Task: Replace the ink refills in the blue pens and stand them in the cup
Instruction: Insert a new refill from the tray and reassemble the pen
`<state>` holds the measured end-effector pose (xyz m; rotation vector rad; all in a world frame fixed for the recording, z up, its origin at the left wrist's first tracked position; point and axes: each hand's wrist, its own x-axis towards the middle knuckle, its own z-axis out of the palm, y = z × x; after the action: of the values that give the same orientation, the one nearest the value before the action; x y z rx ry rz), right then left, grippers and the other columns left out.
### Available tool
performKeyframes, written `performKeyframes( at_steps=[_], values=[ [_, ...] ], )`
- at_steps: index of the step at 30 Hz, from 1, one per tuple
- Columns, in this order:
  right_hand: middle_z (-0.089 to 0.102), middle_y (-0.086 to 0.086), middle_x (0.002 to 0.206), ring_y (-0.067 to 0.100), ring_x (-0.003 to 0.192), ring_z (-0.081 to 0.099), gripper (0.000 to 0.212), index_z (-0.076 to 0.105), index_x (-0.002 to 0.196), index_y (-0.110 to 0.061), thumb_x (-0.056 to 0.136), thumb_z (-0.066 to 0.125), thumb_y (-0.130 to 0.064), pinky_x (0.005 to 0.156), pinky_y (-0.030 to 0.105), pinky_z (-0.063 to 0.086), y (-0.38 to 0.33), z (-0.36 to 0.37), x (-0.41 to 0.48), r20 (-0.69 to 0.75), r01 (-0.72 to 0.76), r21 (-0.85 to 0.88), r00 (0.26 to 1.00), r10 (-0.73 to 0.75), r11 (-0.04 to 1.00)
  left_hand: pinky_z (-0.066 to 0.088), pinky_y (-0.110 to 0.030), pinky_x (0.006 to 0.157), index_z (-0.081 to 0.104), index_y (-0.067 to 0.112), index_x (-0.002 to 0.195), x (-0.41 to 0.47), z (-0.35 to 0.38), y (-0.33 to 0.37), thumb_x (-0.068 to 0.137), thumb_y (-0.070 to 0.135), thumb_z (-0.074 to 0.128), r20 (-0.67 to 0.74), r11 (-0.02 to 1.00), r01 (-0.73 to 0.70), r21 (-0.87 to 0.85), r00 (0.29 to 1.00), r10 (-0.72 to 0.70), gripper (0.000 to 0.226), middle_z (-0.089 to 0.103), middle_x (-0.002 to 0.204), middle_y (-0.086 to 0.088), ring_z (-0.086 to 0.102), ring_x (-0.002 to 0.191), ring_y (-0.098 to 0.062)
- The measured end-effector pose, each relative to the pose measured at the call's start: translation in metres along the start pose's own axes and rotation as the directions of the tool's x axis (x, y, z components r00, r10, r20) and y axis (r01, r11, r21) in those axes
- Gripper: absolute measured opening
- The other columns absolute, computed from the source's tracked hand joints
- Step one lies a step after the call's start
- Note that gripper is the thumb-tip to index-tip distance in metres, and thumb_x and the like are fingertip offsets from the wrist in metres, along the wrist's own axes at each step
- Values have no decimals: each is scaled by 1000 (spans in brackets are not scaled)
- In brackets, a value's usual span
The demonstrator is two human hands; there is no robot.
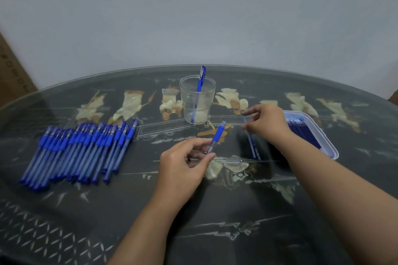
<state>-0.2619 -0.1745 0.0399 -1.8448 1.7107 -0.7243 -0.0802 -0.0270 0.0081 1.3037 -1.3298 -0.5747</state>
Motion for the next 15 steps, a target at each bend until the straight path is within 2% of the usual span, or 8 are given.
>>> performKeyframes(
  at_steps=[5,11,13,15],
  values=[
    [68,12,96,23,79,66,30,65,91,-24,72,84,-11,73,29,52,8,10,7,-57,2,-47,998,-5,999,48,-9,62,75,22,99,0,1,-1,75,4,81,-8,1000,-5,-3,1000,5,31,71,87,6,65,71,-6],
    [64,14,107,22,76,63,34,60,93,-28,74,82,-10,54,21,38,15,16,9,-82,34,-105,996,-43,994,47,-10,62,75,23,98,1,1,-1,74,5,81,-8,1000,3,-12,1000,-3,31,71,87,6,65,71,-6],
    [64,15,106,23,78,63,33,62,96,-25,75,81,-10,55,23,39,17,16,9,-85,37,-116,995,-48,992,48,-10,62,75,23,99,1,1,-2,74,5,81,-7,1000,1,-5,1000,-1,31,71,87,7,65,71,-6],
    [66,13,102,25,83,63,31,63,99,-21,76,79,-8,64,28,45,19,17,9,-83,40,-120,995,-50,992,48,-10,62,75,22,99,1,1,-1,74,5,81,-4,1000,-1,-3,1000,1,31,71,87,6,65,71,-5]
  ],
)
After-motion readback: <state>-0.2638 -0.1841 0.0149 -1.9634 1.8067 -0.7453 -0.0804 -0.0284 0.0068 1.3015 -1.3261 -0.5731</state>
